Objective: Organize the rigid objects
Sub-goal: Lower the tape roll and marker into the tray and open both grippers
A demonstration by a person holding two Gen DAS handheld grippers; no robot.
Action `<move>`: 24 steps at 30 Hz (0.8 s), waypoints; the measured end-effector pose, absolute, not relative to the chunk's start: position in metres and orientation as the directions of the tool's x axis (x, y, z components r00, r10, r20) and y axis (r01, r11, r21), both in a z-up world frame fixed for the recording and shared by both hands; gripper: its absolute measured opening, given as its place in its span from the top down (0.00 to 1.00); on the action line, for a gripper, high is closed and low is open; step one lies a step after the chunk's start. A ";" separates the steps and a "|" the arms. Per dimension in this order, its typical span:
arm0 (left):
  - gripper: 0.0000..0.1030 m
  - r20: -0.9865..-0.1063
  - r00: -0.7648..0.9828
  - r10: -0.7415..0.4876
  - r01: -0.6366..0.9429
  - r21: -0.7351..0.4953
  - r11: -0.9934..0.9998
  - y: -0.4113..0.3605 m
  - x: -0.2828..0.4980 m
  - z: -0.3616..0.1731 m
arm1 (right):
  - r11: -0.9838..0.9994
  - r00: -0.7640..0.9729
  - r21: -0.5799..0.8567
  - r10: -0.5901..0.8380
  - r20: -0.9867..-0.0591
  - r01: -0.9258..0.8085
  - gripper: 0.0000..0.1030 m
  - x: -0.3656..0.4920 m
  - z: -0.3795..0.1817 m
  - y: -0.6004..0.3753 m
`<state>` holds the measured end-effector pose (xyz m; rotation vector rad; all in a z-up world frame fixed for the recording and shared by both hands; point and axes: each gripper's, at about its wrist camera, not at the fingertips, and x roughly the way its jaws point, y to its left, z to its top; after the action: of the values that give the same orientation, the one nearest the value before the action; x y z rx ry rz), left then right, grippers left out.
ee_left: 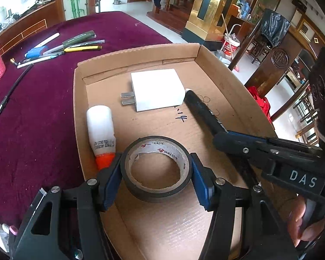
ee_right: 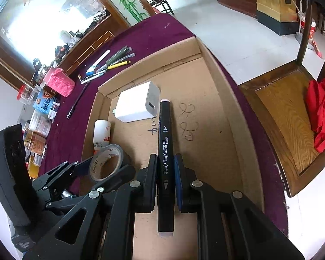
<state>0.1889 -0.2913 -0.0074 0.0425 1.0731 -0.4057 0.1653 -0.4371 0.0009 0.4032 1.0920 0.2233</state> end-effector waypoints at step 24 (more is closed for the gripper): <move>0.42 -0.874 0.381 -0.302 0.379 -0.150 0.913 -0.297 0.182 -0.009 | 0.893 0.424 0.450 0.398 -0.814 0.024 0.82 0.167 -0.002 -0.433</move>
<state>0.1817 -0.2970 -0.0092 0.0797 1.0968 -0.4350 0.1668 -0.4335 -0.0019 0.4289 1.1173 0.2432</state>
